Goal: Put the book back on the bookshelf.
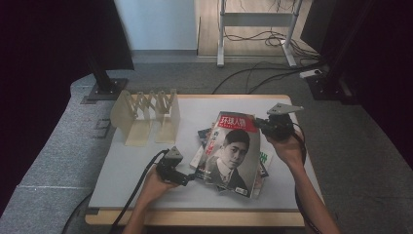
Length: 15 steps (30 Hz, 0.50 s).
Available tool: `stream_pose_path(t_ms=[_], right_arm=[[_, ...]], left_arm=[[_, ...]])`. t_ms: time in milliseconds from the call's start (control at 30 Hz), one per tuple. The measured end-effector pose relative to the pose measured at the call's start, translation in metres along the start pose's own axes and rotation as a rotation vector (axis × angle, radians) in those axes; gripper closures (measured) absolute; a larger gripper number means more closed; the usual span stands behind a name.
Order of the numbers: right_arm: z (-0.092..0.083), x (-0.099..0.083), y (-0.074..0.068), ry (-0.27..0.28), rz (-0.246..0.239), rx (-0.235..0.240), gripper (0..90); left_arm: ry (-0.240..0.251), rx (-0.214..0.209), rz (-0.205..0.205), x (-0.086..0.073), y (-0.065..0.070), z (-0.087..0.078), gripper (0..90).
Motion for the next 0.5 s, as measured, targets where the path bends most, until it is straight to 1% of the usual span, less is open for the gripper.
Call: stream_pose_path(t_ms=[67,100,133,200,233,267,367,400,500], right_arm=[[-0.002,0.003,-0.002,0.006,-0.007,0.001,85.5],[-0.004,0.006,-0.004,0.013,-0.015,0.003,85.4],[-0.004,0.006,-0.004,0.013,-0.015,0.003,85.4],[-0.007,0.01,-0.008,0.02,-0.032,0.008,85.3],[-0.007,0.01,-0.008,0.02,-0.032,0.008,85.3],[-0.009,0.012,-0.01,0.025,-0.043,0.009,85.3],[-0.011,0.015,-0.012,0.032,-0.053,0.012,85.2],[-0.013,0.017,-0.014,0.036,-0.059,0.015,85.2],[-0.015,0.019,-0.016,0.045,-0.068,0.019,85.1]], left_arm=[[0.008,-0.005,0.012,0.005,0.003,-0.001,6.5],[0.016,-0.011,0.015,0.008,0.004,-0.001,8.5],[0.016,-0.017,0.016,0.01,0.006,-0.001,8.6],[0.009,-0.02,0.035,0.016,0.009,0.001,8.6],[0.009,-0.02,0.035,0.016,0.009,0.001,8.8],[0.015,-0.031,0.043,0.02,0.011,0.002,9.9],[0.017,-0.035,0.048,0.025,0.012,0.004,10.3],[0.013,-0.04,0.061,0.029,0.011,0.006,11.1],[0.022,-0.06,0.065,0.036,0.011,0.009,12.5]])
Point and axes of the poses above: each handheld gripper's, and its own axes: z roughly forward along the jaws, x roughly out of its top, y roughly to its right, the point moved 10 cm from there along z, roughly forward along the jaws, and after that the axes turned 1 degree about -x, right-handed, at the moved point
